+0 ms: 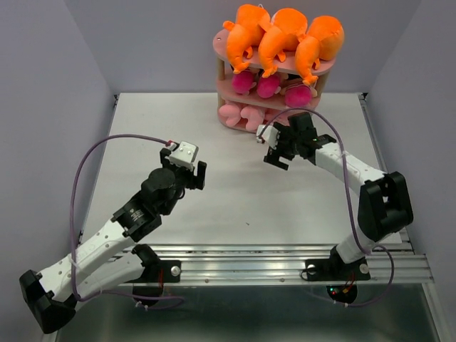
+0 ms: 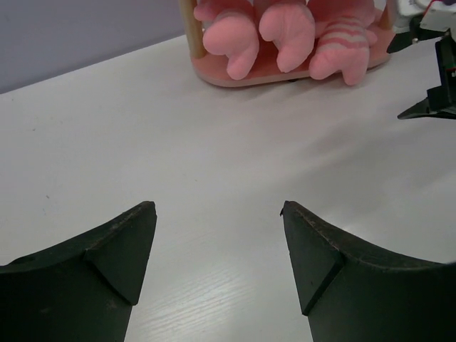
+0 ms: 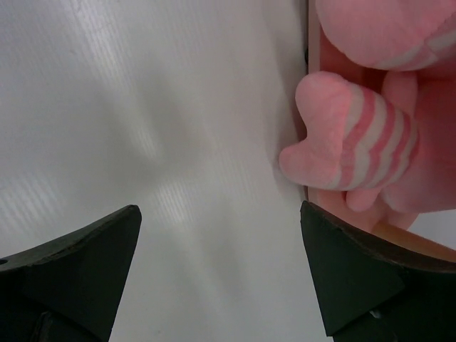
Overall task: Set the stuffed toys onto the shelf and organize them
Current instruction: Place the stuffed toy onto shelf
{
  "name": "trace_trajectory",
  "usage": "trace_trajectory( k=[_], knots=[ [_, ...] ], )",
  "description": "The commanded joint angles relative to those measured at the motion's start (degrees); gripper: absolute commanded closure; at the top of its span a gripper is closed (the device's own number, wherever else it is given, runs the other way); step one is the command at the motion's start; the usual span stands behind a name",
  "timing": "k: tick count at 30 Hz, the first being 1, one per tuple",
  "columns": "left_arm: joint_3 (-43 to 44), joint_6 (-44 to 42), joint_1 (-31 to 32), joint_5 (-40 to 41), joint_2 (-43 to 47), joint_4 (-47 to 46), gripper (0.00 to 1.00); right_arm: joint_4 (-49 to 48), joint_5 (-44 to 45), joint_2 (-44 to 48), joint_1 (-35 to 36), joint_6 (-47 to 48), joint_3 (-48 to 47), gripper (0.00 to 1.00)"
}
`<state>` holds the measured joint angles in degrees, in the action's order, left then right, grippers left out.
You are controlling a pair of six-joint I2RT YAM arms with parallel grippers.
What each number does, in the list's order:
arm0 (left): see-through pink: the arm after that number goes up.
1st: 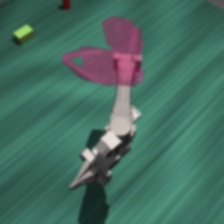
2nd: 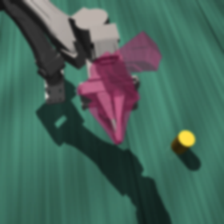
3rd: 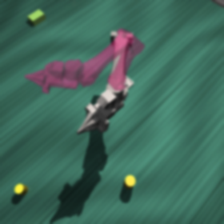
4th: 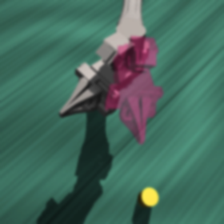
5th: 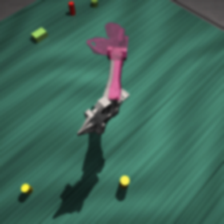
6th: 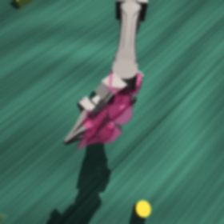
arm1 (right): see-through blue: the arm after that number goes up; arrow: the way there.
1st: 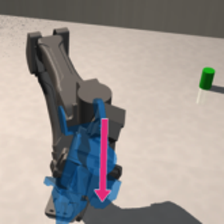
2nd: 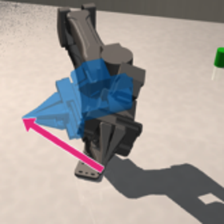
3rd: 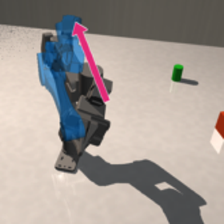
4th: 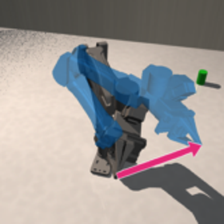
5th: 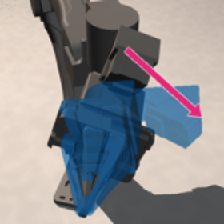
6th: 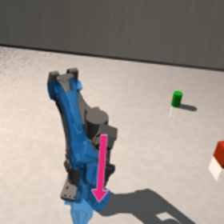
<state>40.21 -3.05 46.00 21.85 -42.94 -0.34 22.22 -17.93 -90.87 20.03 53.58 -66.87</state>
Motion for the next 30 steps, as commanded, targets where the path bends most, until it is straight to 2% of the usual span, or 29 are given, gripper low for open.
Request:
trace_trajectory(
  k=[1, 4, 9, 19, 30],
  knots=[
    [-1.2, -5.8, 0.0, 4.6, 3.1, 2.8, 0.17, -11.6, 11.3, -4.9, 4.6, -3.5, -4.3, 0.02],
    [-3.0, -6.5, 0.0, 3.6, 6.9, 0.8, 0.17, -16.8, 21.5, -10.4, 5.7, -6.1, -7.2, 0.03],
    [-4.8, -6.4, -0.1, 3.6, 10.8, 0.8, 0.17, -19.9, 30.1, -17.4, 6.2, -6.2, -12.6, 0.03],
    [-4.8, -6.8, -0.1, 3.5, 10.8, -0.6, 0.17, -23.5, 33.6, -21.1, 6.2, -1.7, -13.1, 0.04],
    [-5.0, -6.9, -0.2, 3.3, 10.3, -0.7, 0.17, -24.6, 35.4, -24.5, 6.2, -2.4, -13.7, 0.22]
  ],
)
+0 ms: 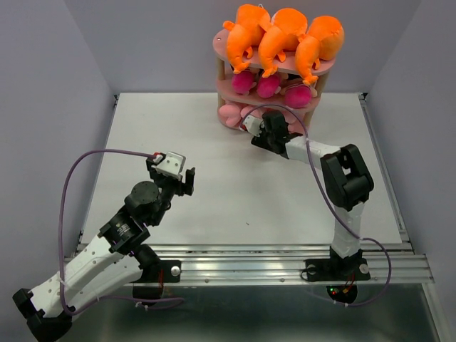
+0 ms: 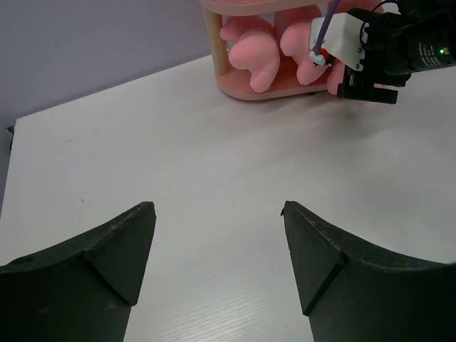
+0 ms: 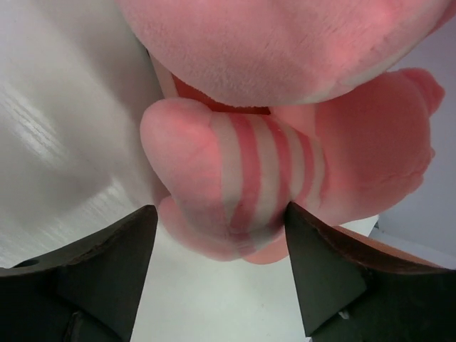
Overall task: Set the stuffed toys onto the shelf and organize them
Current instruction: Place the stuffed toy onto shelf
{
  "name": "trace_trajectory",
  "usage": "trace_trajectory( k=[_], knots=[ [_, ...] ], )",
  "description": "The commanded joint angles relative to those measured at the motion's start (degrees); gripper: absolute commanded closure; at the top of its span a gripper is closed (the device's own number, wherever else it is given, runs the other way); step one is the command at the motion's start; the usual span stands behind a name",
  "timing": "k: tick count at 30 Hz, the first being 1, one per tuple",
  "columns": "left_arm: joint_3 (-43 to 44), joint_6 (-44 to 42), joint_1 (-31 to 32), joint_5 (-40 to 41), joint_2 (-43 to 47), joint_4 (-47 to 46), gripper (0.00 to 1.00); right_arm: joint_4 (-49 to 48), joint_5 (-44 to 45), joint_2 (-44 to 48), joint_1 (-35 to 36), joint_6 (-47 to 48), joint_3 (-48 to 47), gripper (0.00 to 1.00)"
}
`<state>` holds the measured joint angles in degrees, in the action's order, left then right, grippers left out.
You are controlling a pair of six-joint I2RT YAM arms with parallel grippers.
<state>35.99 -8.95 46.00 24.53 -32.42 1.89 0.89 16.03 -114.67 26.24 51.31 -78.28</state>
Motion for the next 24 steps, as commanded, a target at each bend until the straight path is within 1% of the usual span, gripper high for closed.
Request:
trace_trajectory(
  k=[1, 2, 3, 4, 7, 8, 11, 13, 14, 15, 16, 21, 24],
  knots=[
    [-0.7, -1.0, -0.2, 0.6, -0.2, -2.9, 0.17, -3.3, 1.5, -0.7, 0.0, -0.3, -2.3, 0.25],
    [-0.7, -1.0, -0.2, 0.5, -0.2, -2.9, 0.17, -3.3, 1.5, -0.9, -0.5, -0.6, -2.5, 0.31],
    [-0.7, -1.0, -0.2, 0.5, -0.1, -2.9, 0.17, -3.3, 1.5, -1.0, -0.5, -0.9, -2.5, 0.35],
    [-0.7, -1.0, -0.2, 0.6, 0.0, -2.9, 0.17, -3.3, 1.5, -0.8, -0.5, -1.2, -2.2, 0.43],
    [-0.7, -1.1, -0.2, 0.6, 0.2, -3.1, 0.17, -3.3, 1.6, -0.3, -0.5, -1.5, -1.7, 0.57],
    [-0.7, -1.2, -0.3, 0.5, 0.2, -3.1, 0.17, -3.3, 1.7, 0.1, -0.5, -1.6, -1.5, 0.66],
    [-0.7, -1.2, -0.3, 0.3, 0.1, -3.1, 0.17, -3.3, 1.6, 0.8, -1.0, -2.1, -0.6, 0.78],
    [-0.7, -1.2, -0.3, 0.3, 0.0, -3.1, 0.17, -3.3, 1.5, 1.3, -1.0, -2.3, 0.1, 0.82],
    [-0.7, -1.2, -0.3, 0.3, 0.1, -3.1, 0.17, -3.3, 1.5, 1.6, -1.0, -2.4, 0.3, 0.87],
    [-0.7, -1.2, -0.2, 0.3, 0.2, -3.1, 0.17, -3.3, 1.4, 1.8, -1.0, -2.7, 0.4, 0.9],
    [-0.7, -1.2, -0.3, 0.3, 0.1, -3.1, 0.17, -3.2, 1.1, 2.3, -1.5, -3.1, 0.8, 0.94],
    [-0.8, -1.1, -0.3, 0.3, 0.3, -3.1, 0.17, -3.2, -0.8, 5.2, -2.1, -5.3, 2.5, 0.98],
    [-0.7, -1.1, -0.3, 0.4, 0.3, -3.1, 0.17, -2.9, -4.9, 8.4, -3.3, -7.4, 4.4, 0.99]
  ],
)
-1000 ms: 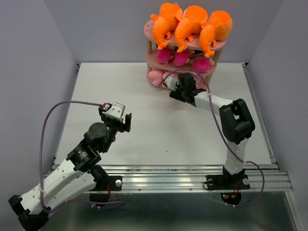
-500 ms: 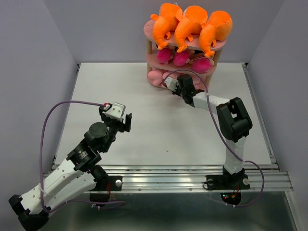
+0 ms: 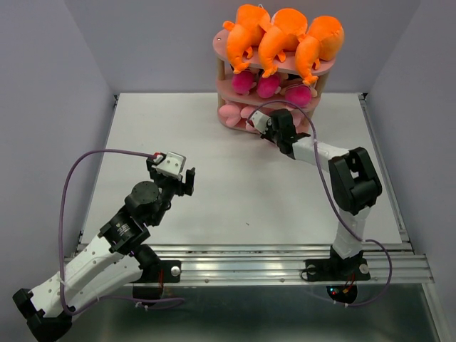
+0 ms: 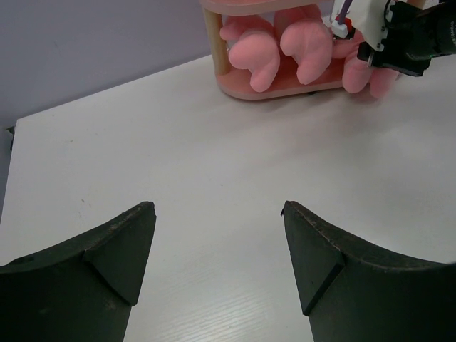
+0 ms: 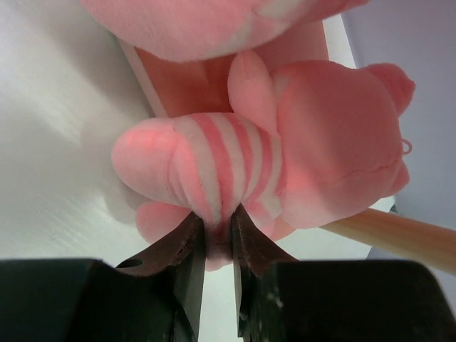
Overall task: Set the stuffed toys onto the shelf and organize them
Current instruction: Place the stuffed toy onto shelf
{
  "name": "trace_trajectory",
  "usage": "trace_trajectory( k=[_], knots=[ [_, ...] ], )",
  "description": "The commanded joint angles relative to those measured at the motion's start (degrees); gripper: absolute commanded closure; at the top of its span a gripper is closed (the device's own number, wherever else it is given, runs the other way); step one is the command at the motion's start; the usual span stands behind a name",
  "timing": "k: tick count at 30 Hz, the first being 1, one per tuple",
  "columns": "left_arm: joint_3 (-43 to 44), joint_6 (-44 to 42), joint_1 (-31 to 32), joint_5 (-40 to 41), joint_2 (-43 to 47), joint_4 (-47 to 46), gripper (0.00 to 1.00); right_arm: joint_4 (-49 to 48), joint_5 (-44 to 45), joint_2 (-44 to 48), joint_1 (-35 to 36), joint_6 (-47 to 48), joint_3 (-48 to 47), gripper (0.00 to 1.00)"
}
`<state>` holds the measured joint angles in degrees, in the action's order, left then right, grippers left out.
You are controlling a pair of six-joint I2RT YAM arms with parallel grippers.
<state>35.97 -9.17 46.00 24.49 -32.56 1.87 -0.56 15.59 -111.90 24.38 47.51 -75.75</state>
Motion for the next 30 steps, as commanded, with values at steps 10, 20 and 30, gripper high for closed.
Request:
trace_trajectory(
  k=[10, 20, 30],
  knots=[
    [-1.0, -0.8, -0.4, 0.6, 0.7, -3.1, 0.17, -3.9, -18.8, 12.1, -6.4, -10.1, 6.4, 0.99],
    [-1.1, -0.8, -0.5, 0.7, 0.3, -3.2, 0.17, -15.2, -28.0, 15.4, -8.7, -11.8, 14.9, 0.99],
    [-1.2, -0.9, -0.6, 1.1, -0.1, -3.2, 0.17, -26.8, -30.5, 14.5, -9.3, -19.4, 17.8, 0.99]
  ],
)
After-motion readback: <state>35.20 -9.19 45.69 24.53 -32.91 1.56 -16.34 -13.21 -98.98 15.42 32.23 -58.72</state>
